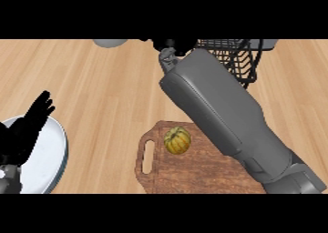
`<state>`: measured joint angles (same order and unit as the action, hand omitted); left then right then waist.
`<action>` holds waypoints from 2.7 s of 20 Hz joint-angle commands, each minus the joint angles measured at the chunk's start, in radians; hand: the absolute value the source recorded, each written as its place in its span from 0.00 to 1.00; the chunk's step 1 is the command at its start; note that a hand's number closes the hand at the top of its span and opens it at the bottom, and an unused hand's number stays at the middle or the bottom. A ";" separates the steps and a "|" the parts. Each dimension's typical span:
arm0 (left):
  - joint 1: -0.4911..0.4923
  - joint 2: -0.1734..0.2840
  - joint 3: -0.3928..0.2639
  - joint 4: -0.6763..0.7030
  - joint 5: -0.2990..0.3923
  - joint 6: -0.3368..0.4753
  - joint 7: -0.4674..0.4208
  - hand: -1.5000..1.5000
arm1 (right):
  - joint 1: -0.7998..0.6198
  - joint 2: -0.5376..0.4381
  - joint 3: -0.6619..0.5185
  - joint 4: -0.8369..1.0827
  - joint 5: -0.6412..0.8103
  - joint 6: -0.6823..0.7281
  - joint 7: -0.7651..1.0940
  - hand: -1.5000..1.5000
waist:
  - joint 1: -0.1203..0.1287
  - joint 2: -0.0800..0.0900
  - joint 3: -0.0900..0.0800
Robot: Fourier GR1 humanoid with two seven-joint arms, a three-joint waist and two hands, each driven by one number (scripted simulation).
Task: Pick the can from the cutting board and place it in the tiered basket
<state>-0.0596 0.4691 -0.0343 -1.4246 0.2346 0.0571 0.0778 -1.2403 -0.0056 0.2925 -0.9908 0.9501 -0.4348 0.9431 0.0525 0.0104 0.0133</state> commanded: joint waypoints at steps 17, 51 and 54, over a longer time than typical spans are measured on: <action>0.089 0.002 0.006 0.034 0.007 -0.015 0.079 0.50 | -0.248 -0.218 0.061 0.471 0.129 0.307 -0.372 1.00 | -0.009 -0.001 -0.014; 0.132 -0.055 0.012 0.073 -0.055 0.011 0.017 0.50 | -0.269 -0.319 -0.263 0.585 -0.069 0.194 -0.240 0.00 | -0.058 -0.014 -0.013; 0.120 -0.034 0.044 0.069 -0.022 -0.006 0.048 0.50 | -0.303 -0.356 -0.336 0.553 -0.128 0.200 -0.163 0.00 | -0.066 -0.018 -0.013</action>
<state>-0.0040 0.4519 0.0155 -1.4361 0.2114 0.0502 0.0853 -1.5318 -0.3208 0.0261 -0.3908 0.8781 -0.2109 0.7244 0.0064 -0.0093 0.0169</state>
